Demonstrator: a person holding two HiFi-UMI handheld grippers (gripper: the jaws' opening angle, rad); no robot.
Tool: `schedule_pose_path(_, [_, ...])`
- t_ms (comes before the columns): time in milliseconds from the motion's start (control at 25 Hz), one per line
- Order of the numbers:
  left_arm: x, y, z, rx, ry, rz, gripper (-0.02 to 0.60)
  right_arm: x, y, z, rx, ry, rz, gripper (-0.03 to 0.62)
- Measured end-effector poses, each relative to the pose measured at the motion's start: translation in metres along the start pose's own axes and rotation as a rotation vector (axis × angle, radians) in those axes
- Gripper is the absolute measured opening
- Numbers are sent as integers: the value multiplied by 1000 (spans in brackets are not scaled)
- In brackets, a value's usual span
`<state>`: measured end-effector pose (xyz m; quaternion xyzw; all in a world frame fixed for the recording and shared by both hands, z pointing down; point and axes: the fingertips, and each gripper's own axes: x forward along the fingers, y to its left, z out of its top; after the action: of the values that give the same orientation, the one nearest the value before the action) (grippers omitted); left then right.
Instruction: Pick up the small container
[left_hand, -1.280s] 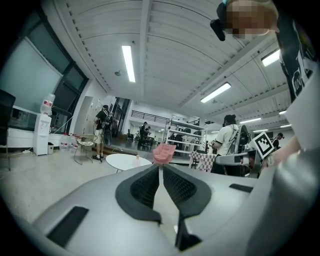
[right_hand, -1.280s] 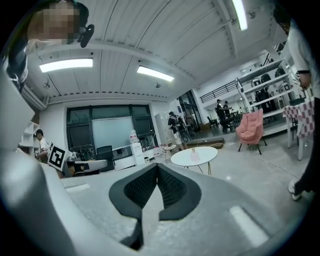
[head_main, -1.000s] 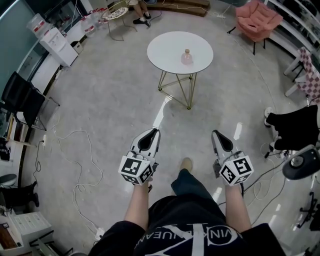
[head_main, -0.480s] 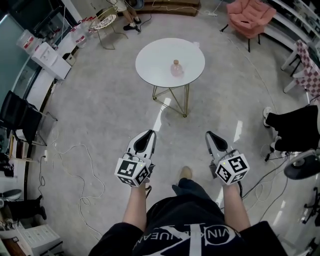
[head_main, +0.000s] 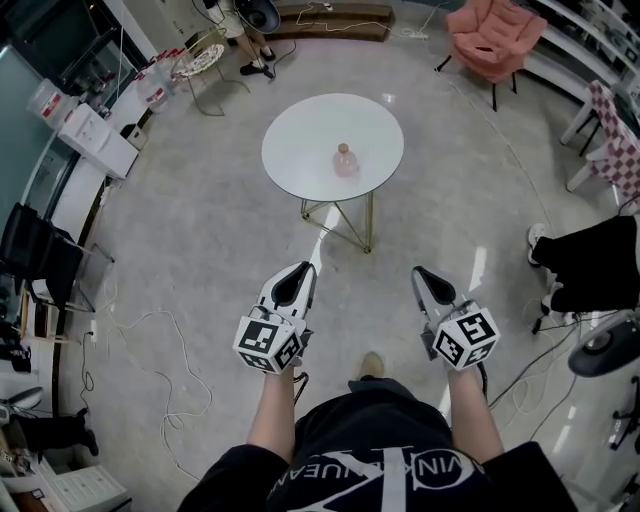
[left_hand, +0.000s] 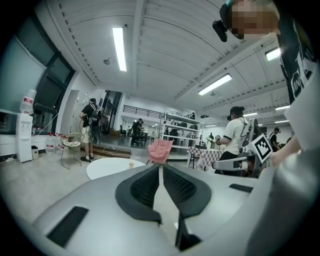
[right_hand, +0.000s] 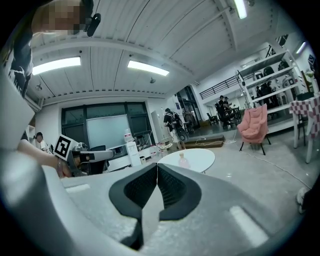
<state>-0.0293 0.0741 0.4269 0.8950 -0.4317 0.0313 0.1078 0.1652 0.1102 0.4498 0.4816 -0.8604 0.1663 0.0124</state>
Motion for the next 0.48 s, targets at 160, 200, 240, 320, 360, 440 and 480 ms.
schedule_pose_path(160, [23, -4, 3, 8, -12, -14, 29, 4, -24, 4, 1, 4, -10, 6])
schedule_pose_path(200, [26, -5, 3, 12, -9, -18, 29, 6, -28, 6, 2, 2, -12, 6])
schedule_pose_path(240, [29, -5, 2, 14, -3, -18, 29, 7, -31, 7, 4, 1, -11, 6])
schedule_pose_path(320, [31, 1, 0, 5, 4, -8, 29, 12, -31, 8, 6, 6, -1, 6])
schedule_pose_path(360, [31, 5, 0, -3, 3, -1, 29, 15, -30, 8, 6, 11, 5, 6])
schedule_pose_path(440, [31, 11, 0, -14, 0, 8, 29, 22, -29, 6, 10, 19, 18, 6])
schedule_pose_path(480, [31, 12, 0, -13, 3, 9, 29, 25, -29, 5, 14, 22, 23, 6])
